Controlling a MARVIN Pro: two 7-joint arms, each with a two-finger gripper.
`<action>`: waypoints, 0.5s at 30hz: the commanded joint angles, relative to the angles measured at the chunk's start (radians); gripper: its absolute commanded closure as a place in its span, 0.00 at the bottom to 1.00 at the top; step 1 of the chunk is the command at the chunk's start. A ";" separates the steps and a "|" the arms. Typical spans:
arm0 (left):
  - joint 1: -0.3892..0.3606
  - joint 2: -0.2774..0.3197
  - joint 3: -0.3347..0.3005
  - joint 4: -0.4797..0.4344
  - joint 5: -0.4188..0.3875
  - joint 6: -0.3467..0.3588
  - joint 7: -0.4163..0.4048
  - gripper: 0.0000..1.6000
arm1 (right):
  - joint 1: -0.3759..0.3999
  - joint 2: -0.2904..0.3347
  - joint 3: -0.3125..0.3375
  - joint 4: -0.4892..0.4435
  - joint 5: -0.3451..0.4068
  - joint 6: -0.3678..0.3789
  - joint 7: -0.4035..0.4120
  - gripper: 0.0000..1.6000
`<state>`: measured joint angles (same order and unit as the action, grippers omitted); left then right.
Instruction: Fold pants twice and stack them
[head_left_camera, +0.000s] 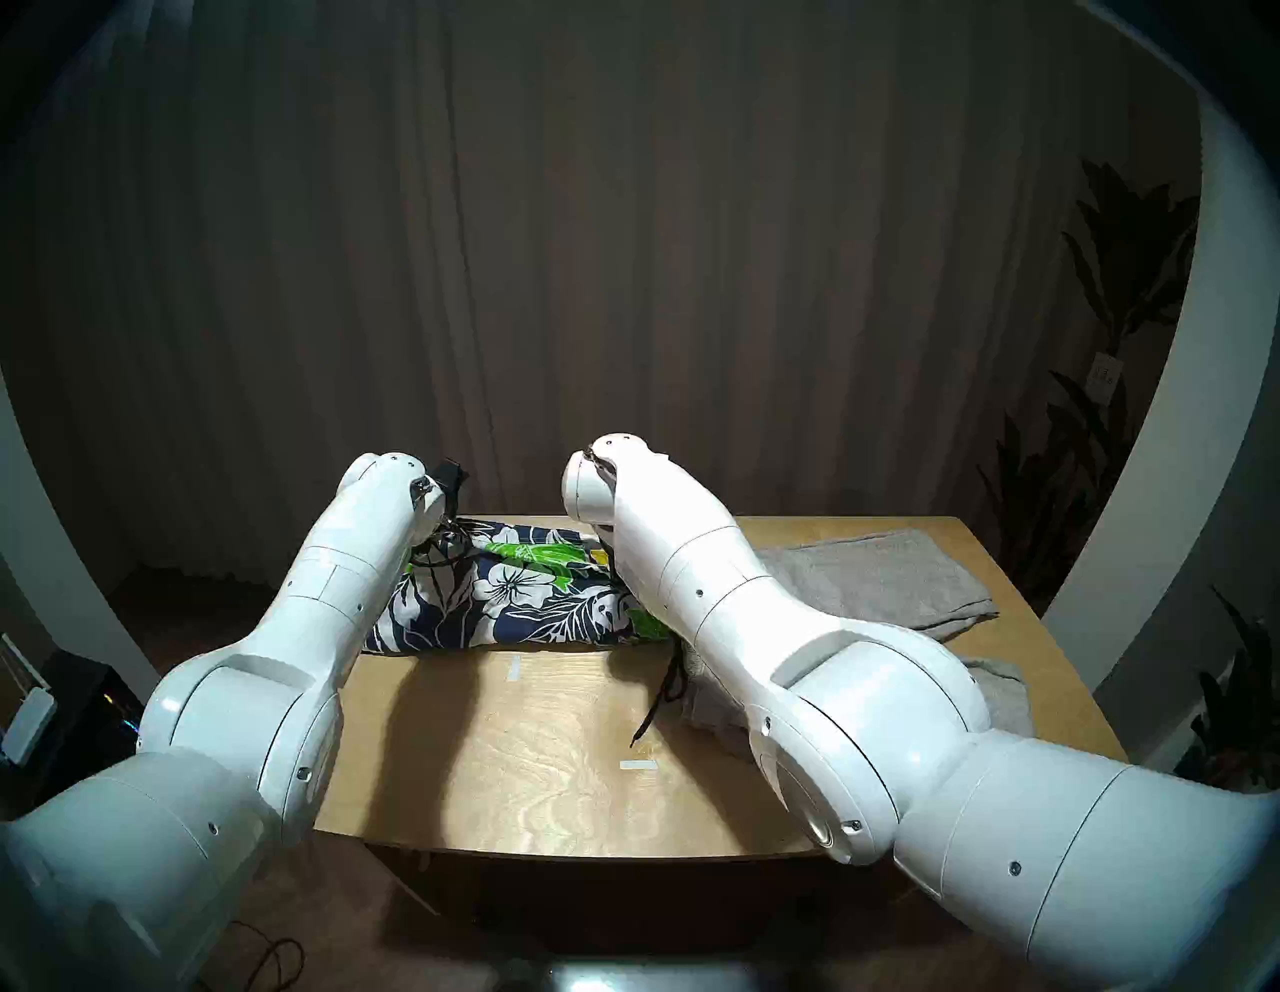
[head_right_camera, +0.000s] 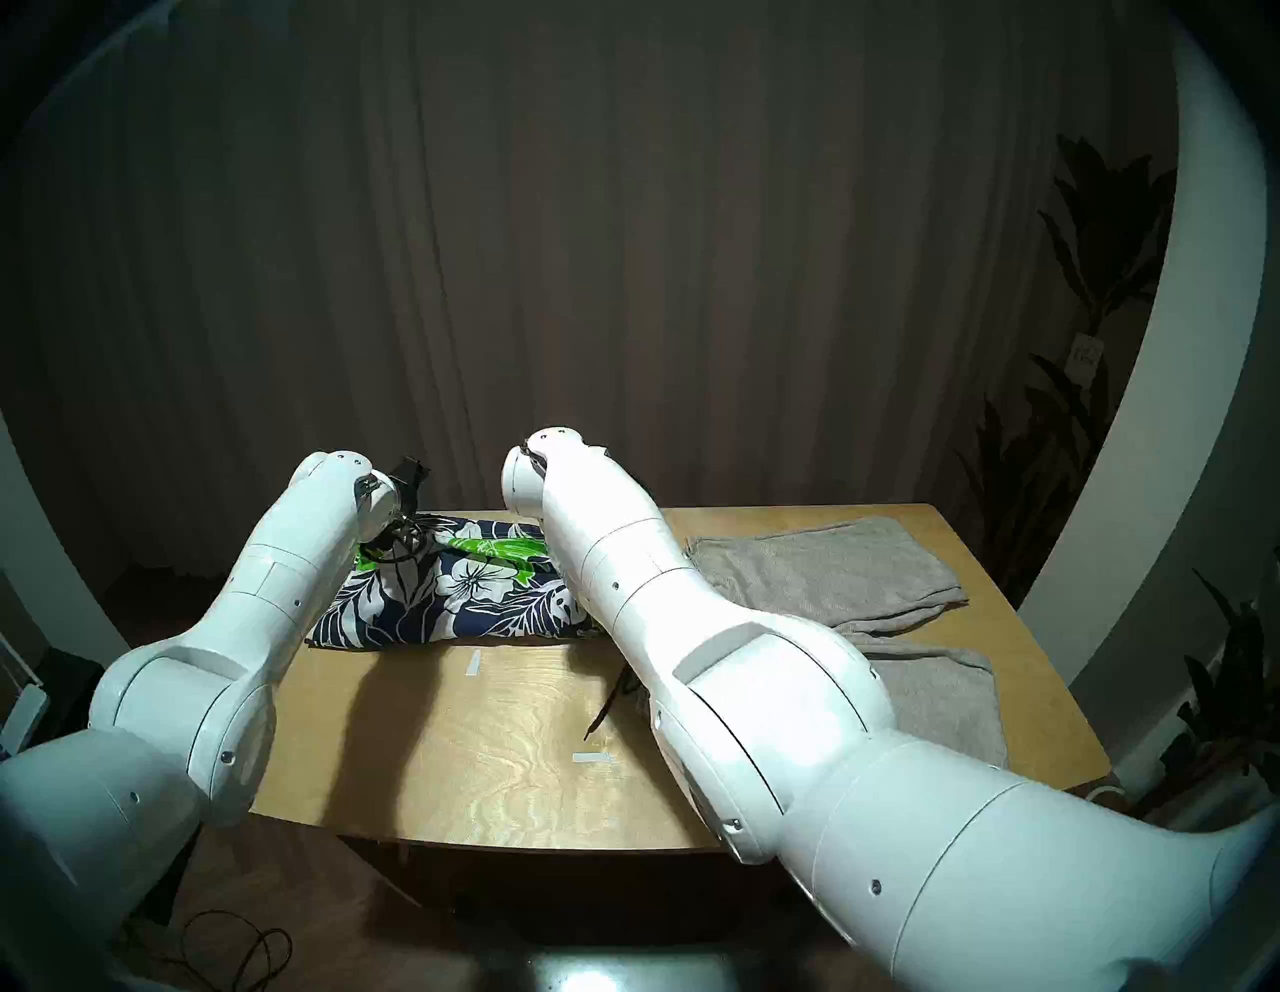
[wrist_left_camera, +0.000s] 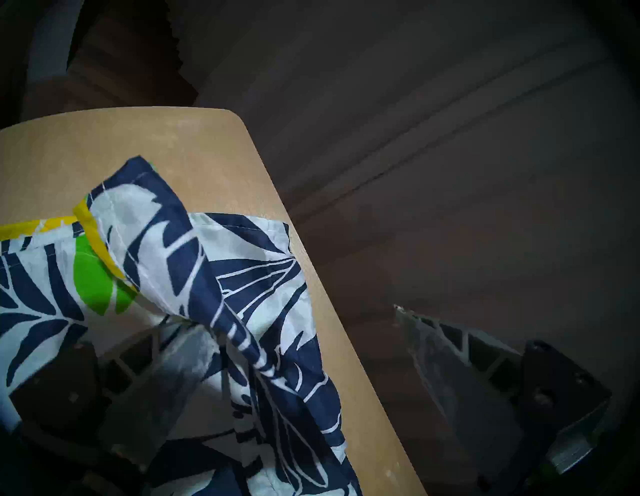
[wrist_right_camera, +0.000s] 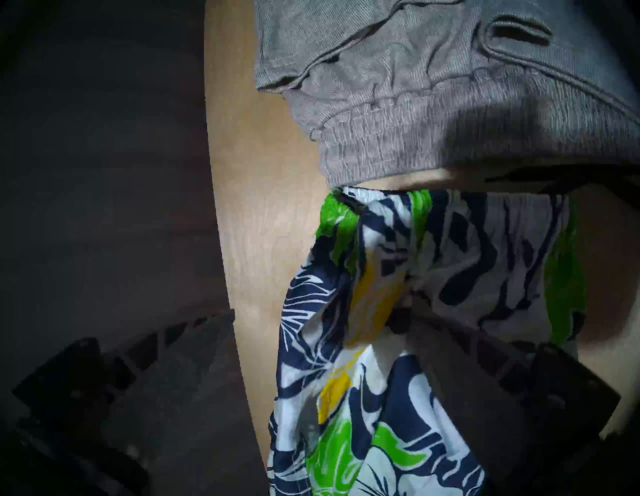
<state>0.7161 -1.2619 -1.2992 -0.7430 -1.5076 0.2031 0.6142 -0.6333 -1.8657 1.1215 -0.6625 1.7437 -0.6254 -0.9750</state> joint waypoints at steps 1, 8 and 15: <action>-0.086 -0.003 0.002 0.008 0.012 -0.005 -0.028 0.00 | 0.045 -0.008 0.002 0.002 -0.003 0.006 0.031 0.00; -0.115 -0.016 0.012 0.042 0.023 -0.011 -0.047 0.00 | 0.062 0.001 0.013 0.017 -0.007 0.010 0.055 0.00; -0.145 -0.034 0.030 0.069 0.038 -0.009 -0.049 0.00 | 0.077 0.009 0.024 0.033 -0.009 0.021 0.073 0.00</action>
<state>0.6501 -1.2832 -1.2787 -0.6760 -1.4835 0.1940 0.5778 -0.5986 -1.8635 1.1418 -0.6311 1.7369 -0.6129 -0.9265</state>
